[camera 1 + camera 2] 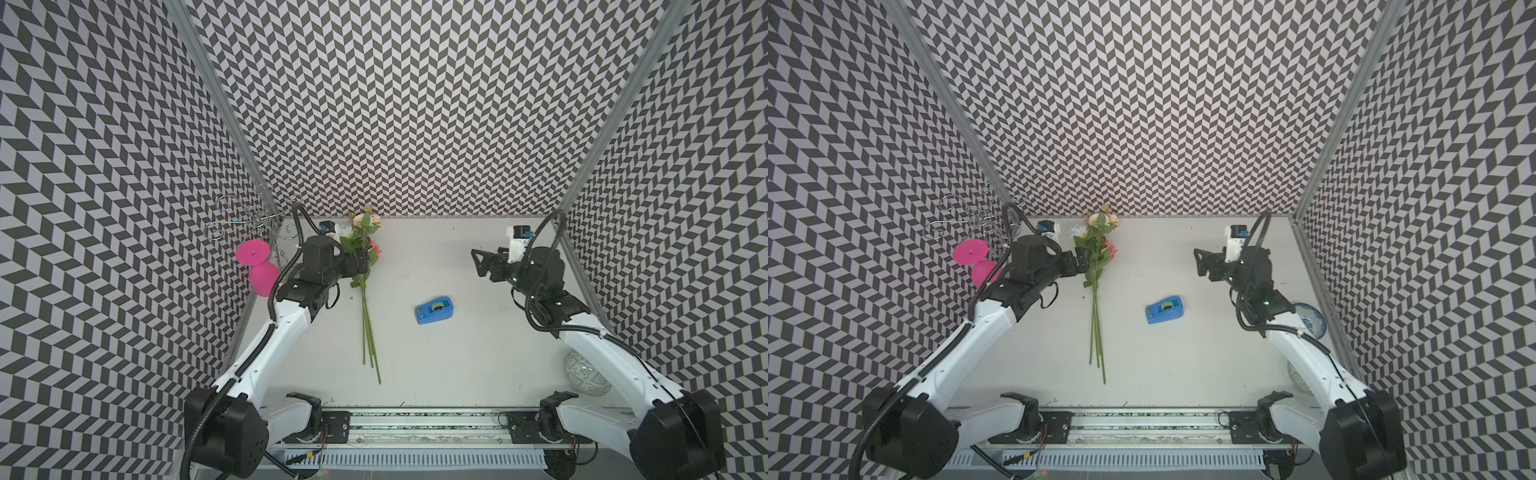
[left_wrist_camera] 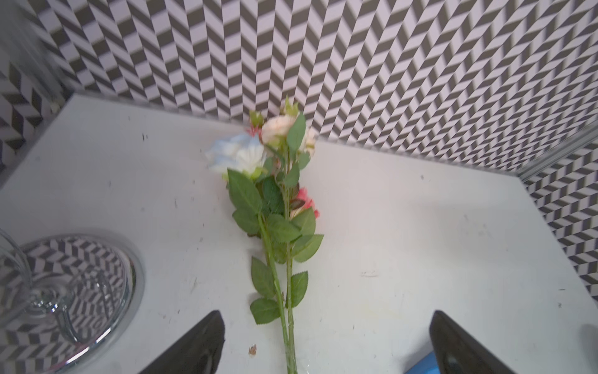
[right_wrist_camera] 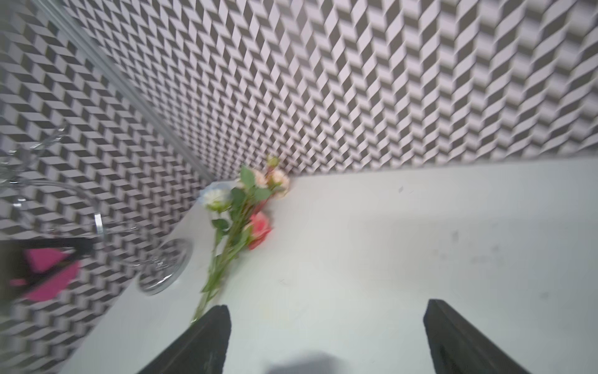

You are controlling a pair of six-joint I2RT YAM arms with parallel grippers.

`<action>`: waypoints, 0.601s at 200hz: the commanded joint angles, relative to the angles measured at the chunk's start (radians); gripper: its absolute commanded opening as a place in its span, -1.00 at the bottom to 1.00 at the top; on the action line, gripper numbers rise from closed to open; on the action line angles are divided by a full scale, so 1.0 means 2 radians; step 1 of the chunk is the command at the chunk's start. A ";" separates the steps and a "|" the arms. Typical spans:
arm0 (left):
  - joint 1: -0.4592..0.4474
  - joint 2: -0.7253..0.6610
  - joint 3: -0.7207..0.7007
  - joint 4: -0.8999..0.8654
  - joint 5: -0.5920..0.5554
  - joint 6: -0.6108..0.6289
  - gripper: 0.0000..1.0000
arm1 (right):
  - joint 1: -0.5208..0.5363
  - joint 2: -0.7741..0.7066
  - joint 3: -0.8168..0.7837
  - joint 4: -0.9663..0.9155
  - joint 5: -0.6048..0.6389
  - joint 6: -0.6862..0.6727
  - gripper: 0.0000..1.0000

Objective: Wrap bouquets with tape
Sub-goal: Place the wrapped bouquet at the center of the board, then reset both arms

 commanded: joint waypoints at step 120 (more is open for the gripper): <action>0.054 0.006 -0.309 0.452 -0.111 0.132 0.98 | -0.087 0.089 -0.220 0.330 0.146 -0.113 1.00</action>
